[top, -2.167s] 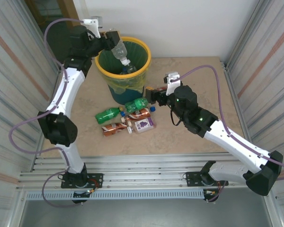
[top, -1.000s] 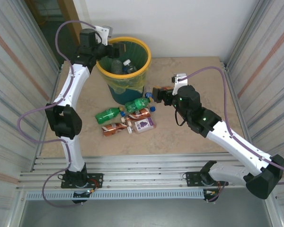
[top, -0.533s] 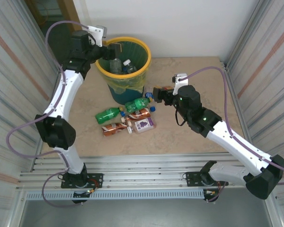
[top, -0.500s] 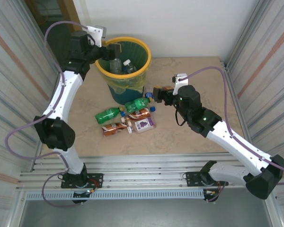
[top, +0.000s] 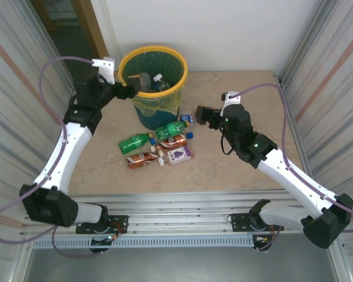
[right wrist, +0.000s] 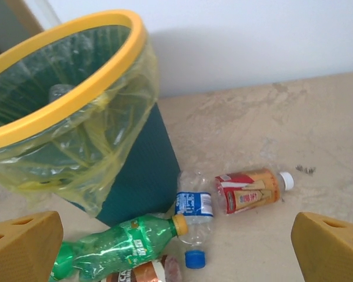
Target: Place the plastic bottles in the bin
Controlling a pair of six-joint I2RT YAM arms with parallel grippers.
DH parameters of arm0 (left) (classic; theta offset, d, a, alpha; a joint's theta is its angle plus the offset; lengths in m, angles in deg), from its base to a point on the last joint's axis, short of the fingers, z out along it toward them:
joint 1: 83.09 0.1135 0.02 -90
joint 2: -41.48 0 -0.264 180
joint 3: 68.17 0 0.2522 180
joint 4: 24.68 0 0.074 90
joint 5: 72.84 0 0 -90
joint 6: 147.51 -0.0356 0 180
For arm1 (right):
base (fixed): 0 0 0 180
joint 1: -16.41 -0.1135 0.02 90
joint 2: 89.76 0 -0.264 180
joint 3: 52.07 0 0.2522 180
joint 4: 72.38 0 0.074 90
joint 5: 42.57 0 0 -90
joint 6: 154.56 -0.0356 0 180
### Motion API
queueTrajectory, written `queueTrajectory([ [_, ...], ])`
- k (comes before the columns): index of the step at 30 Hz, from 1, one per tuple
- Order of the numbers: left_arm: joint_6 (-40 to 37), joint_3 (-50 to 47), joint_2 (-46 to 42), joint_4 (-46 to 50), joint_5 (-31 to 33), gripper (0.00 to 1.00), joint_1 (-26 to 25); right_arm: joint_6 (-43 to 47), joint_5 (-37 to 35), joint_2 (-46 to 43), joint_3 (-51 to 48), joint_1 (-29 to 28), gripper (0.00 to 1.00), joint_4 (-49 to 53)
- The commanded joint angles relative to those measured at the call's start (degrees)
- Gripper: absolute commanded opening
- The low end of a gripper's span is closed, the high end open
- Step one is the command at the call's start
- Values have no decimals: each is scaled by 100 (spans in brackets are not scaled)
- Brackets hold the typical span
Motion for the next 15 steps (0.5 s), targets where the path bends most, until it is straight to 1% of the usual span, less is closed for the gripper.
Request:
queueTrajectory([
  [1,329,-735,-646,-584,523,99,-15,-732,-134,161,10,239,98,427],
  [5,568,-1577,-1174,-816,890,99,6,-1329,6,501,202,598,98,970],
  [8,695,-2055,-1459,-928,1019,99,24,-1681,76,813,436,796,98,1382],
  [15,843,-2661,-1693,-1058,1300,99,41,-2493,218,1689,870,1137,98,1824],
])
